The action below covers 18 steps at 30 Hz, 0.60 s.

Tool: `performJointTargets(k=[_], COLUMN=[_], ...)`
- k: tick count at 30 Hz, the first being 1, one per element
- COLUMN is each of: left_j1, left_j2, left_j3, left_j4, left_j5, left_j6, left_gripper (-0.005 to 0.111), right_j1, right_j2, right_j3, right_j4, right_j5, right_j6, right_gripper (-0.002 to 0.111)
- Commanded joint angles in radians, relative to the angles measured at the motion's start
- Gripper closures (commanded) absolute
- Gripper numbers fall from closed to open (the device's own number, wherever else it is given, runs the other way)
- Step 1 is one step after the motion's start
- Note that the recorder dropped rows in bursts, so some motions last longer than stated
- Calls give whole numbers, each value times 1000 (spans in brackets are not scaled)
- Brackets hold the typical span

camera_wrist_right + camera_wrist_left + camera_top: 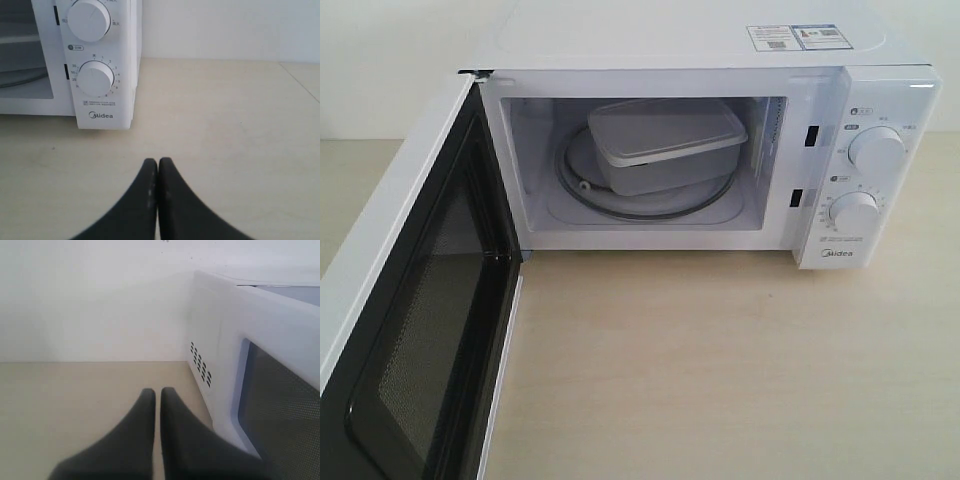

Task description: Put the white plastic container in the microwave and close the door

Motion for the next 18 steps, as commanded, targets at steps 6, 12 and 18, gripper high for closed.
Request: performJointTargets(k=[6, 12, 18], left_j1=[5, 5, 5], left_j2=[-6, -6, -6], left_j3=[4, 4, -65], left_j4=[0, 4, -2], left_j5=[-6, 3, 122], left_j6=[-11, 23, 8], left_gripper=[102, 102, 102], right_j1=[3, 3, 3], right_j2=[-4, -4, -4], right_j3=[-1, -1, -1], right_j4=[2, 2, 2], right_j5=[-4, -4, -4], right_j6=[-1, 1, 1], right_gripper=[108, 108, 108])
